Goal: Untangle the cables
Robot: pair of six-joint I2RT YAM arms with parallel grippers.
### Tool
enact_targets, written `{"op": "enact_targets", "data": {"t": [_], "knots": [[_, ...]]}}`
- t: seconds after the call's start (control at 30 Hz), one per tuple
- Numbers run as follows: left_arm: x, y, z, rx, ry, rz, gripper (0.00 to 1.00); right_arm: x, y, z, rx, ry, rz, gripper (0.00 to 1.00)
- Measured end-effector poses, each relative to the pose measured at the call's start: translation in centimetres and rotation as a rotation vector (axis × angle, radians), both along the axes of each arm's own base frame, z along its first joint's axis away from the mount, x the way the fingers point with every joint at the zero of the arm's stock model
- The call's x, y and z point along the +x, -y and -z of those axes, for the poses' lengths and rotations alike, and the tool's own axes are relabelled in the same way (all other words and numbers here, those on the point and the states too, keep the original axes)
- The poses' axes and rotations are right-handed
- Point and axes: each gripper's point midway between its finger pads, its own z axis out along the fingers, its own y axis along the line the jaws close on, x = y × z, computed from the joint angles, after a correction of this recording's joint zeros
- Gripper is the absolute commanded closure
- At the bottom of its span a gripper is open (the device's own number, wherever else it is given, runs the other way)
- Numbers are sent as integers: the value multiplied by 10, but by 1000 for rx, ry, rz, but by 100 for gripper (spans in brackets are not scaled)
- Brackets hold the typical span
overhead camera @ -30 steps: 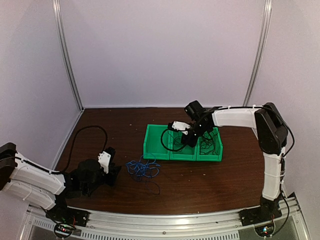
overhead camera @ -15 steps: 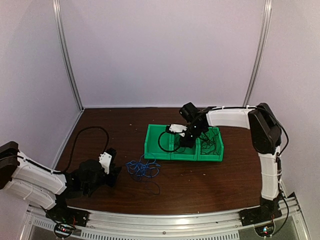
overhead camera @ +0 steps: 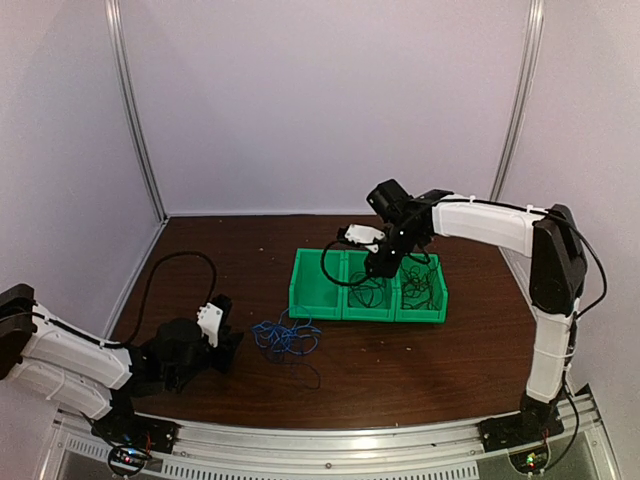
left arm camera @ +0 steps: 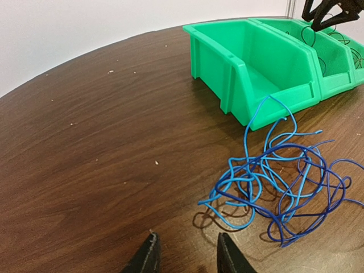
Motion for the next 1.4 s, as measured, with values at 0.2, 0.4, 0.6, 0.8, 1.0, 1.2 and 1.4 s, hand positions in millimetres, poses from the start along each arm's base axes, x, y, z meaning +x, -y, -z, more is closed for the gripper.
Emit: {"op": "enact_targets", "data": {"t": [0.2, 0.4, 0.6, 0.8, 1.0, 1.2, 1.4], "knots": [[0, 1, -2, -8, 4, 2, 65, 1, -10, -11, 43, -6, -11, 71], [0, 1, -10, -30, 19, 2, 64, 3, -22, 2, 68, -53, -17, 78], [0, 1, -18, -50, 32, 2, 61, 0, -23, 16, 60, -90, -18, 79], [-3, 1, -16, -45, 13, 13, 50, -23, -41, -31, 182, -39, -121, 71], [-5, 21, -23, -82, -23, 79, 47, -87, -75, -80, 311, 32, -343, 71], [-1, 38, -42, -119, -29, 114, 47, -144, -105, -42, 272, -51, -534, 70], [5, 29, -53, -161, -31, 84, 47, -206, -111, -1, 211, -136, -679, 61]]}}
